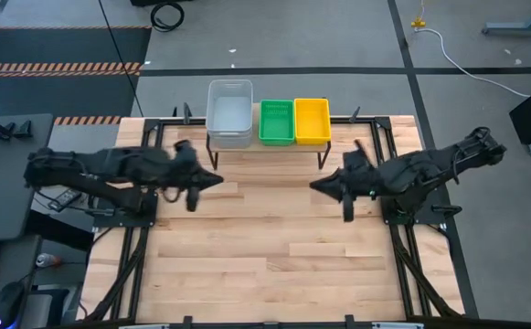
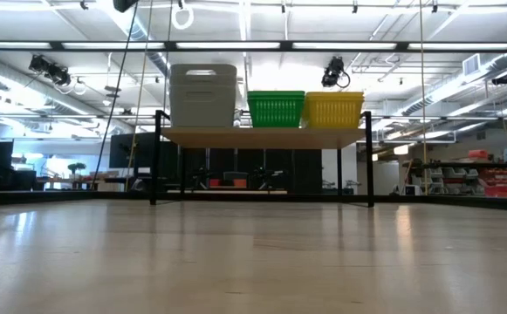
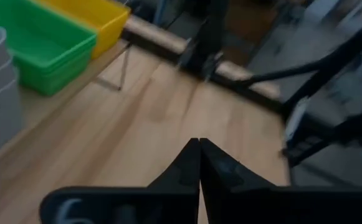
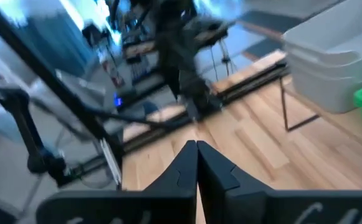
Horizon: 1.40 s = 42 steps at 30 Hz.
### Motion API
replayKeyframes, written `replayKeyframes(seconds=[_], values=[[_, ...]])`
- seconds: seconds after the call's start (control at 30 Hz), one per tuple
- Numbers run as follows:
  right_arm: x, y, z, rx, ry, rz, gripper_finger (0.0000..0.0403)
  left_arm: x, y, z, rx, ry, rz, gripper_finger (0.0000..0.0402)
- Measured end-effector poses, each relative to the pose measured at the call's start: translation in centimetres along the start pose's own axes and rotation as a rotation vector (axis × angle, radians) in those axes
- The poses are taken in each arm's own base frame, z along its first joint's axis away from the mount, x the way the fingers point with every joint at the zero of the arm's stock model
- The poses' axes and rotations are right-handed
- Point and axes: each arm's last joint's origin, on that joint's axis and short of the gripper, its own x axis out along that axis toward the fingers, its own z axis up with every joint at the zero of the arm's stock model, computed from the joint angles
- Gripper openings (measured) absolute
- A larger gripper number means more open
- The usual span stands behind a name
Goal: Stack baskets on shelf by color
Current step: Return to Home Position
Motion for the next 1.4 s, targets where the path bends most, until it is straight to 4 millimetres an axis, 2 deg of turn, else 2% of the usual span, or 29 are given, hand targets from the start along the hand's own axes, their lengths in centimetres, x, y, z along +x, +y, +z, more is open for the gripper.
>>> replayKeyframes(seconds=[0.1,0.27,0.43,0.57,0.7,0.8,0.93,1.1,1.23,1.4], values=[[-1.1,-2.1,-0.7,0.027,-0.071,0.000,0.0007,-1.8,0.8,-1.1,-0.021,-0.077,-0.032,0.0005],[-2.8,-6.2,-2.2,0.066,-0.137,-0.078,0.0009,-4.6,3.2,-3.7,-0.041,-0.126,0.059,0.0004],[-3.4,-9.1,-3.8,0.159,-0.298,0.049,0.0005,-6.0,5.3,-6.0,-0.126,-0.318,0.064,0.0004],[-2.0,-11.6,-6.6,0.260,-0.418,0.155,0.0005,-4.6,6.3,-8.5,-0.172,-0.377,0.006,0.0003],[-0.4,-14.1,-10.2,0.322,-0.394,0.233,0.0004,-2.2,7.1,-11.7,-0.230,-0.310,-0.047,0.0003],[-0.1,-15.3,-11.8,0.362,-0.426,0.260,0.0004,-1.0,7.6,-13.3,-0.284,-0.346,-0.099,0.0003],[-0.7,-16.5,-13.0,0.303,-0.541,0.279,0.0004,-0.1,8.2,-14.8,-0.321,-0.414,-0.139,0.0003],[-1.7,-18.3,-14.5,0.249,-0.644,0.240,0.0004,0.4,9.0,-16.5,-0.356,-0.407,-0.132,0.0003],[-2.7,-18.7,-13.9,0.183,-0.738,0.244,0.0005,0.0,9.2,-16.8,-0.363,-0.413,-0.137,0.0002],[-3.0,-19.0,-14.0,0.081,-0.648,0.328,0.0004,-0.8,9.7,-17.2,-0.369,-0.381,-0.147,0.0002]])
